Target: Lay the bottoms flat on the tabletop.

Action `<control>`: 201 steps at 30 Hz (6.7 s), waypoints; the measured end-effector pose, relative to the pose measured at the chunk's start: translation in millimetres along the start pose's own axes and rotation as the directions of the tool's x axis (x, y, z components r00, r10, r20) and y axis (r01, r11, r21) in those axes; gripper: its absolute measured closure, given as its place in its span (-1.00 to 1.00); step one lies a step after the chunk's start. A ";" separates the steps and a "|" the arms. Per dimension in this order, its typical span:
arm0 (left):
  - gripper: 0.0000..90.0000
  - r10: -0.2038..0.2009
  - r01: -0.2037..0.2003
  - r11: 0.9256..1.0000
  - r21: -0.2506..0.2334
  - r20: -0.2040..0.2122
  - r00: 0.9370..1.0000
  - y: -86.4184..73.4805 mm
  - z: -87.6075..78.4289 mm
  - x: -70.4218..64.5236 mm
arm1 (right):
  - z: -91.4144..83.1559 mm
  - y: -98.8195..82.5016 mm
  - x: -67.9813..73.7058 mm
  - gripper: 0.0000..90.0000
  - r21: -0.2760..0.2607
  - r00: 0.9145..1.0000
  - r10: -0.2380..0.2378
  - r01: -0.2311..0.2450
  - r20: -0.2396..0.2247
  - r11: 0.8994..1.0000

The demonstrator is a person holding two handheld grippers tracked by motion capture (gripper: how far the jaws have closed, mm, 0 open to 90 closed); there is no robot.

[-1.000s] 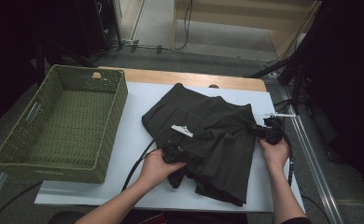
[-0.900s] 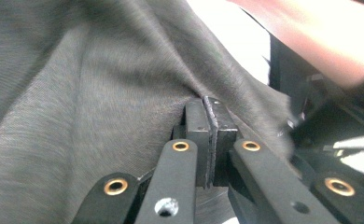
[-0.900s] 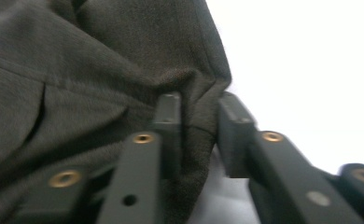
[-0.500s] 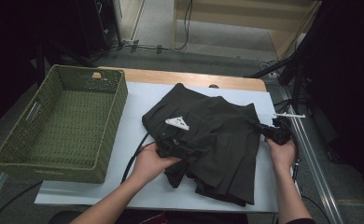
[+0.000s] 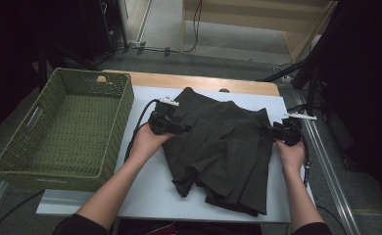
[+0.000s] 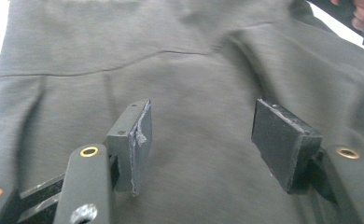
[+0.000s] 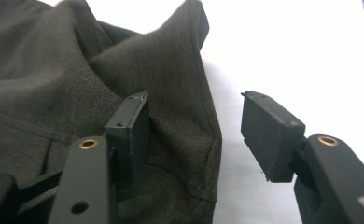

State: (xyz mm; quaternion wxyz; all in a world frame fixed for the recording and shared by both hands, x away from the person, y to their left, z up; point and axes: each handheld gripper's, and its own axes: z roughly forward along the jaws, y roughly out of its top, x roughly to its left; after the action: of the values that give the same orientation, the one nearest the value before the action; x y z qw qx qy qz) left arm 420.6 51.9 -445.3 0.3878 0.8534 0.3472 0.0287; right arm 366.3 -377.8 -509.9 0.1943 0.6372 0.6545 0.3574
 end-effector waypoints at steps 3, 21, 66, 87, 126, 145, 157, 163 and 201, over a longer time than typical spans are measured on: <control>-0.15 0.002 -0.002 1.000 0.009 -0.040 0.999 5.4 6.7 16.6 | 10.6 -4.0 0.6 0.00 0.043 1.000 -0.012 0.012 -0.014 0.999; -0.30 -0.058 0.057 0.998 -0.014 -0.156 0.986 17.2 43.7 81.6 | -15.2 -5.3 -5.3 0.07 0.056 0.997 0.069 -0.070 0.019 0.996; -0.06 -0.201 0.186 0.973 -0.139 -0.100 0.975 30.4 -38.2 52.9 | -18.5 66.1 15.7 0.14 0.000 0.994 -0.103 0.104 -0.036 0.995; -0.33 -0.142 0.133 0.989 -0.067 -0.143 0.979 -23.4 -31.4 24.9 | -10.2 33.6 37.8 -0.06 0.017 0.982 -0.140 0.144 -0.126 0.989; 0.79 -0.247 0.243 0.968 -0.059 -0.098 0.964 -65.1 -6.3 16.7 | -21.5 23.2 87.2 -0.26 0.006 0.966 -0.184 0.188 -0.180 0.982; 0.79 -0.051 0.044 0.988 -0.146 -0.049 0.997 -27.4 -6.8 -47.7 | -31.8 26.9 108.8 -0.15 -0.025 0.956 -0.213 0.213 -0.202 0.977; 0.79 0.062 -0.062 0.992 -0.107 -0.011 0.998 -24.4 18.2 -82.0 | -35.6 24.2 128.2 -0.14 -0.044 0.939 -0.243 0.240 -0.244 0.970; 0.79 0.120 -0.120 0.989 -0.084 0.003 0.993 -24.7 27.8 -100.5 | -36.6 23.1 142.7 -0.16 -0.065 0.925 -0.254 0.246 -0.283 0.967; 0.07 0.139 -0.117 0.978 -0.173 0.121 0.983 -2.5 -33.5 -102.0 | -50.4 32.7 75.8 0.85 -0.048 0.958 -0.085 0.075 -0.274 0.996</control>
State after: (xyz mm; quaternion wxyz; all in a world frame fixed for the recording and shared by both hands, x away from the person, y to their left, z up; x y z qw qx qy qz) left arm 331.2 11.9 -401.2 0.4767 0.8389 0.2615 0.0257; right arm 344.7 -317.4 -437.6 0.1275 0.5508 0.6936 0.4465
